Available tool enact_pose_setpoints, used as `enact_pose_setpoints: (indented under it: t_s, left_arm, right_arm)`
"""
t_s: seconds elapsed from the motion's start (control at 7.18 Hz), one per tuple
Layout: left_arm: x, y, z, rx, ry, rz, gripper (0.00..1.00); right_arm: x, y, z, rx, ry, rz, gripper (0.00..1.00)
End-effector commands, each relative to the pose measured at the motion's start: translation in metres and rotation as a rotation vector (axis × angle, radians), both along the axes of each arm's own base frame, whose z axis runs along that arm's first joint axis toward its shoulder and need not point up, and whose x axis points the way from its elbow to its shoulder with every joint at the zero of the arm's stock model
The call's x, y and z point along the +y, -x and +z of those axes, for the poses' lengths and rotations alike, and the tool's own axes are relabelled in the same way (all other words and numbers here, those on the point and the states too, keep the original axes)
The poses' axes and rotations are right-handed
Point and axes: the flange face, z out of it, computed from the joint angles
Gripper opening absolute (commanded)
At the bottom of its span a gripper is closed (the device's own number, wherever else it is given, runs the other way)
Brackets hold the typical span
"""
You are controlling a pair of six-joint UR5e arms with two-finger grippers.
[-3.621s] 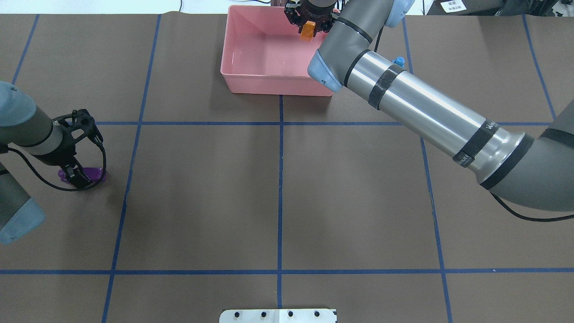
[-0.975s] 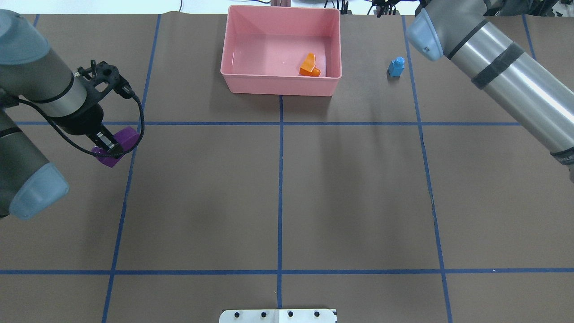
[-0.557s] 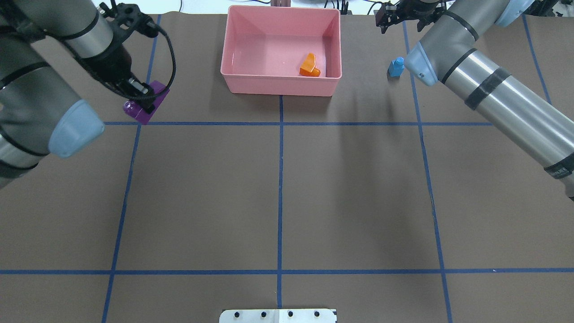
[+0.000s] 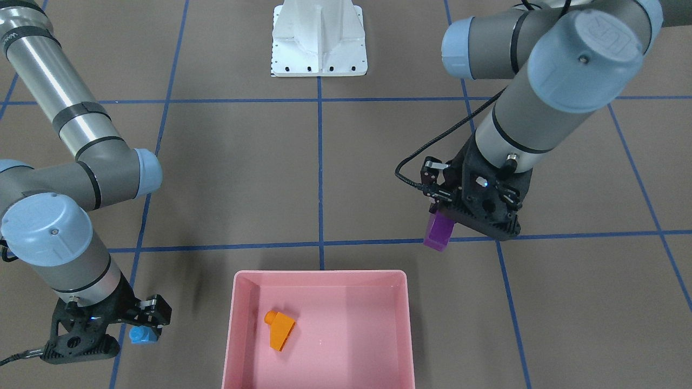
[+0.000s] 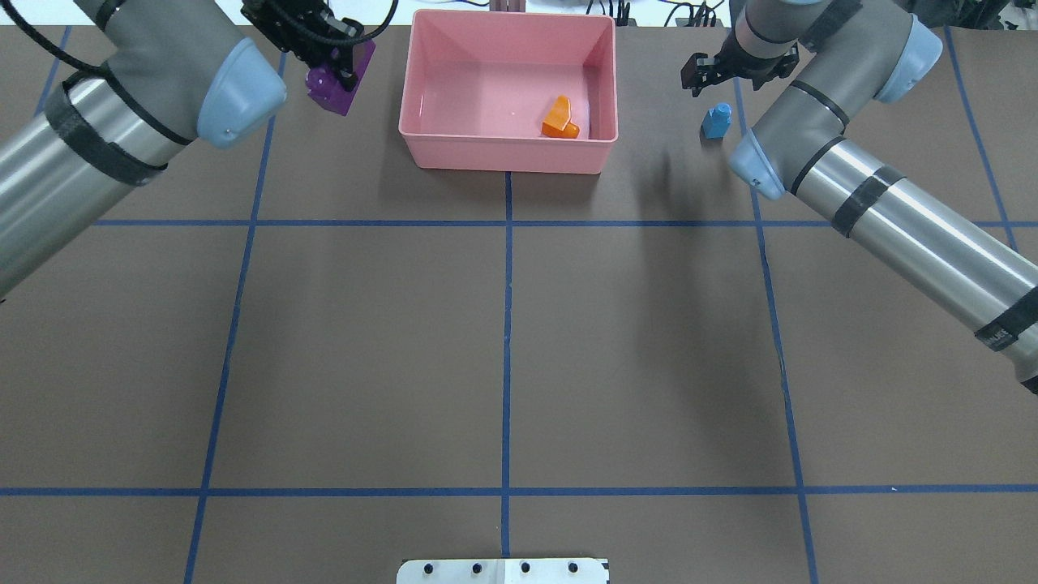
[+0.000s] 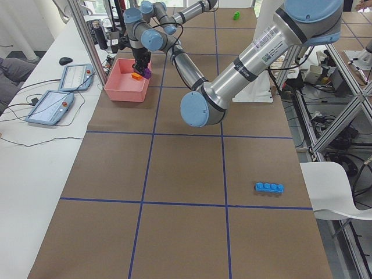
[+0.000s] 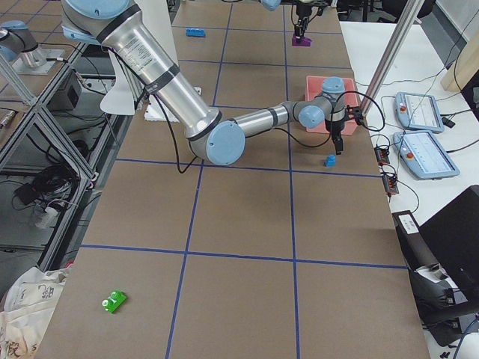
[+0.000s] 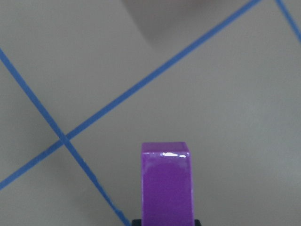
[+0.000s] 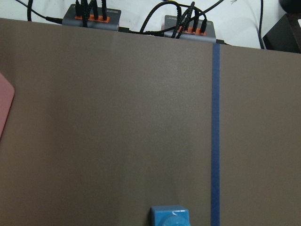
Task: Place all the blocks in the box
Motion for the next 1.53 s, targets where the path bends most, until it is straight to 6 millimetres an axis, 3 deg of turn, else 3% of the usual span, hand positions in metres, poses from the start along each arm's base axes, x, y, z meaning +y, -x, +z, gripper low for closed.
enact_pose_setpoints:
  t_s: [0.0,0.14,0.28,0.42,0.7,0.84,1.11,1.25,1.39]
  left_arm:
    - [-0.068,-0.040,-0.007,0.081,0.022,-0.091,0.00]
    - [-0.085,-0.053,-0.020,0.080,0.031,-0.100,0.00]
    - [-0.089,-0.054,-0.023,0.076,0.027,-0.110,0.00]
    - [-0.092,-0.068,-0.018,0.071,0.014,-0.164,0.00]
    - [-0.087,-0.141,0.004,0.065,-0.027,-0.238,0.00]
    - [-0.083,-0.154,0.003,0.051,-0.041,-0.257,0.00]
    - [-0.083,-0.163,0.013,0.020,-0.049,-0.280,0.00]
    - [-0.083,-0.166,0.014,0.016,-0.056,-0.286,0.00]
    - [-0.082,-0.168,0.009,0.019,-0.059,-0.285,0.00]
  right_arm:
    - [0.004,0.015,0.019,0.027,0.016,-0.009,0.99]
    - [0.005,0.018,0.022,0.030,0.019,-0.013,0.99]
    - [0.005,0.018,0.028,0.037,0.029,-0.013,0.99]
    - [0.005,0.018,0.033,0.042,0.035,-0.013,0.99]
    - [0.005,0.019,0.037,0.047,0.043,-0.013,0.99]
    - [0.005,0.020,0.040,0.050,0.048,-0.014,0.97]
    - [0.001,0.027,0.040,0.056,0.056,-0.018,0.94]
    - [0.001,0.032,0.037,0.054,0.055,-0.022,0.90]
    - [-0.004,0.039,0.032,0.058,0.059,-0.026,0.65]
